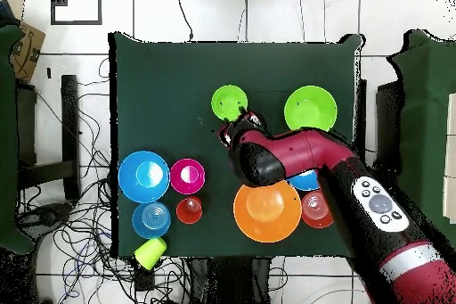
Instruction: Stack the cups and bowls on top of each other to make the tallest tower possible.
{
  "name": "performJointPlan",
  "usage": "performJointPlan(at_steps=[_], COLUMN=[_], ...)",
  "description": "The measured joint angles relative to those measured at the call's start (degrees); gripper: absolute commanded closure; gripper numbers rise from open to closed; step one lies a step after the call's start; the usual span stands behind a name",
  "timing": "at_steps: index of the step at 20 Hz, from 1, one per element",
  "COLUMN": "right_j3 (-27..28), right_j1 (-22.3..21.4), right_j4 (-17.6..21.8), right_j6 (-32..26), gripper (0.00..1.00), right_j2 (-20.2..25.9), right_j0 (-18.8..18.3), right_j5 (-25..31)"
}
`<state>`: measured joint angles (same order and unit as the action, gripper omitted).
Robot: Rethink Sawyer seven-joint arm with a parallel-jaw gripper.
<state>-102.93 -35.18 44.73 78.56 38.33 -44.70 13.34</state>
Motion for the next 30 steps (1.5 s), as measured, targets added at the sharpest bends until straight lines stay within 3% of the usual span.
performJointPlan(at_steps=[3, 11, 30], right_j3=[0.2, 0.7, 1.7], right_j1=[0.3, 0.2, -0.5], right_j4=[0.0, 0.1, 0.1], right_j6=[0.0, 0.0, 0.0], gripper=[0.00, 0.00, 0.00], right_j2=[-2.3, -6.2, -8.8], right_j0=[2.0, 2.7, 2.4], right_j5=[0.0, 0.0, 0.0])
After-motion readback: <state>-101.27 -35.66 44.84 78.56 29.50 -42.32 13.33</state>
